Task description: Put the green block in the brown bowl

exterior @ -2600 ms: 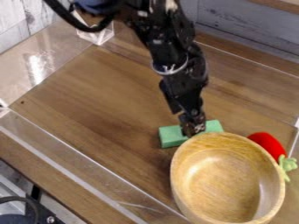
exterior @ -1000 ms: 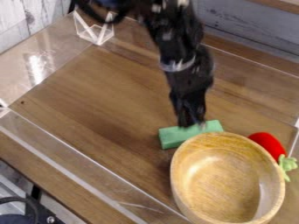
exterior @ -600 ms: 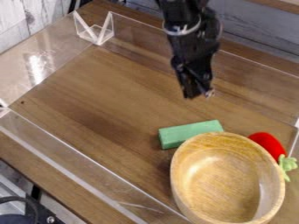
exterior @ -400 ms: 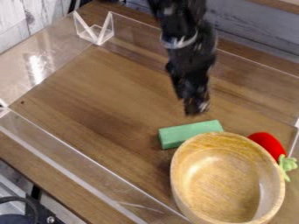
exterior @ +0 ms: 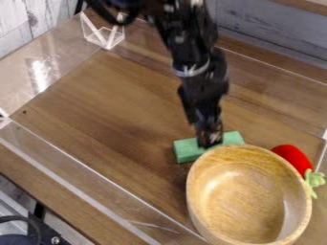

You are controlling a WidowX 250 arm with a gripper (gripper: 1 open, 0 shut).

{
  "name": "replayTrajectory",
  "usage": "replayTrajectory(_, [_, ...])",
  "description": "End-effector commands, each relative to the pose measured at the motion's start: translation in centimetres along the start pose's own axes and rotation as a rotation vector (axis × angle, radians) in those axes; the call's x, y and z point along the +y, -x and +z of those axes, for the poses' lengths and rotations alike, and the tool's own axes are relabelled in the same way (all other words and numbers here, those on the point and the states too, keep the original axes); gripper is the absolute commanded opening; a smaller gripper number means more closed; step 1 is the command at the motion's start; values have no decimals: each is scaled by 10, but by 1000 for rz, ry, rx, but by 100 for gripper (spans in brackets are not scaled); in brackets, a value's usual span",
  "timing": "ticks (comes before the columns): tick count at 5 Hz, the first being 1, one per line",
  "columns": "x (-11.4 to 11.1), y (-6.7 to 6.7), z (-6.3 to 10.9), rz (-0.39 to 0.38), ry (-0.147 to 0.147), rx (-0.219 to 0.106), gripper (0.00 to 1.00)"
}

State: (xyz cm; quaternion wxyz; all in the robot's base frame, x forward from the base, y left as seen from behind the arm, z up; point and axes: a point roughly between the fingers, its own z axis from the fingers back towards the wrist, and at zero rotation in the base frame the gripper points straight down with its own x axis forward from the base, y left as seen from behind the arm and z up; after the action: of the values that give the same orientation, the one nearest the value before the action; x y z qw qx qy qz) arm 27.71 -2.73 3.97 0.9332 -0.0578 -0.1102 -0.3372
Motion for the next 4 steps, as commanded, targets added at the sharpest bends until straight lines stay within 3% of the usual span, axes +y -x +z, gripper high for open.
replayTrajectory(1, [5,1,-8,-4,-9,-10,100])
replayTrajectory(2, [12,-6,10,7,-35,-21,0])
replayTrajectory(4, [20,-18,40,35,-77,-24,0])
